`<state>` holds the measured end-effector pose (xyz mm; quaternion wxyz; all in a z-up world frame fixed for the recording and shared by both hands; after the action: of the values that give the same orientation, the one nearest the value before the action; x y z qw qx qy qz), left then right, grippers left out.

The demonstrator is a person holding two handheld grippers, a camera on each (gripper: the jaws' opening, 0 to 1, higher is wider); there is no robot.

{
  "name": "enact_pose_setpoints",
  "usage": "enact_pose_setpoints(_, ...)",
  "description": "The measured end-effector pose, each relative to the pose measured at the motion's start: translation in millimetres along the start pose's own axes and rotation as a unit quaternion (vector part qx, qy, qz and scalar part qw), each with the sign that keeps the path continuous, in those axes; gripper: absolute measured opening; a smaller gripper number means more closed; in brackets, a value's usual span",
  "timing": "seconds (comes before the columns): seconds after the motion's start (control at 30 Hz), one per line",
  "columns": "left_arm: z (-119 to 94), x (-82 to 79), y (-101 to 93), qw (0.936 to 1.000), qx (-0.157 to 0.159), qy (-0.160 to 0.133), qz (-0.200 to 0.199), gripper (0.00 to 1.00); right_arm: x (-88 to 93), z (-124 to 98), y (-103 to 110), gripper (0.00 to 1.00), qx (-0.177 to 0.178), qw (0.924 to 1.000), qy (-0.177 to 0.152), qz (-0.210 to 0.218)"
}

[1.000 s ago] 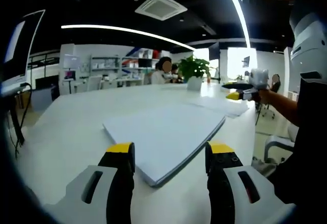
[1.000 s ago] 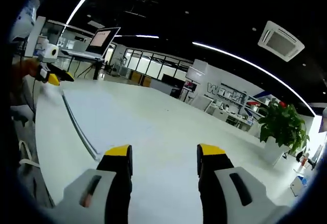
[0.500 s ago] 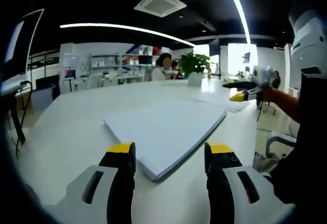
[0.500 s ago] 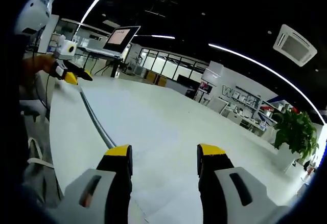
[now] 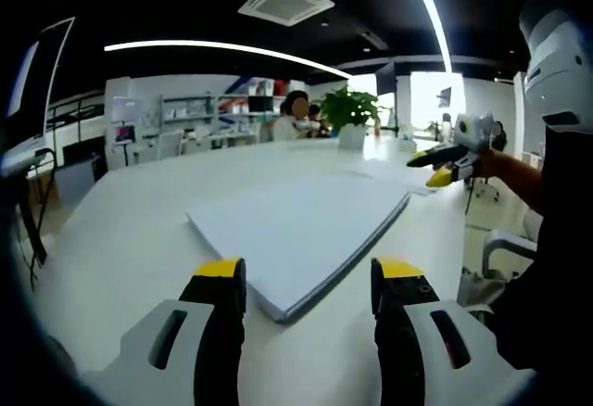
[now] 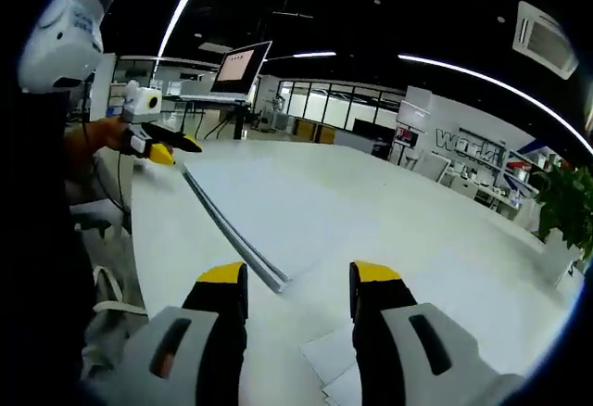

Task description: Grasp the top corner of one sheet in the document stack and pull a single sheet out from the document stack, separating that one sheet from the rest and lifting it clear until the single sheet is fully removed from the stack

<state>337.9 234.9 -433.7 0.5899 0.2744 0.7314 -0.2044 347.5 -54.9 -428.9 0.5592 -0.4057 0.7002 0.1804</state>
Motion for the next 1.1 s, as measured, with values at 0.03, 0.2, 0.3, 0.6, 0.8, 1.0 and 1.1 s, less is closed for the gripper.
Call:
enact_pose_setpoints(0.03, 0.3, -1.0, -0.1, 1.0000, -0.001, 0.000, 0.003, 0.54, 0.2, -0.3, 0.3, 0.44, -0.001, 1.0000, 0.001, 0.000)
enact_pose_setpoints(0.2, 4.3, -3.0, -2.4, 0.9992, 0.007, 0.003, 0.040, 0.53, 3.6, 0.0, 4.6, 0.44, -0.011, 0.9999, 0.010, 0.004)
enact_pose_setpoints(0.3, 8.2, -6.8, -6.2, 0.9974, 0.024, 0.006, 0.067, 0.51, 5.8, 0.1, 6.4, 0.44, -0.014, 0.9998, 0.015, 0.008)
enact_pose_setpoints(0.6, 19.9, -11.1, -11.8, 0.9806, 0.050, 0.046, 0.184, 0.51, 14.4, -5.8, 13.2, 0.45, -0.027, 0.9994, 0.022, 0.008)
enact_pose_setpoints(0.8, 35.3, -13.1, -31.2, 0.9637, 0.079, 0.073, 0.244, 0.48, 12.1, -7.9, 13.4, 0.46, -0.026, 0.9995, 0.014, 0.007)
enact_pose_setpoints(1.0, 47.3, -14.3, -53.3, 0.9516, 0.117, 0.073, 0.274, 0.39, 2.1, -14.1, 14.0, 0.46, -0.024, 0.9993, -0.012, 0.024)
enact_pose_setpoints(1.1, 57.0, -10.3, -49.4, 0.9316, 0.104, 0.096, 0.335, 0.34, 0.0, -15.0, 13.3, 0.46, -0.025, 0.9988, -0.022, 0.035)
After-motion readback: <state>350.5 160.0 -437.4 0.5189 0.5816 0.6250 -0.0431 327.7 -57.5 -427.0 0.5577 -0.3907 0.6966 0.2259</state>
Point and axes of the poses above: the point that each gripper's makers call its tool centre point, and the gripper's own axes: z roughly forward along the fingers, y roughly to its left, x roughly out of its underside, the point moved 1 cm from there along -z, roughly backward along the fingers, and after that the axes turned 3 degrees about -x, right-handed, at the moved point
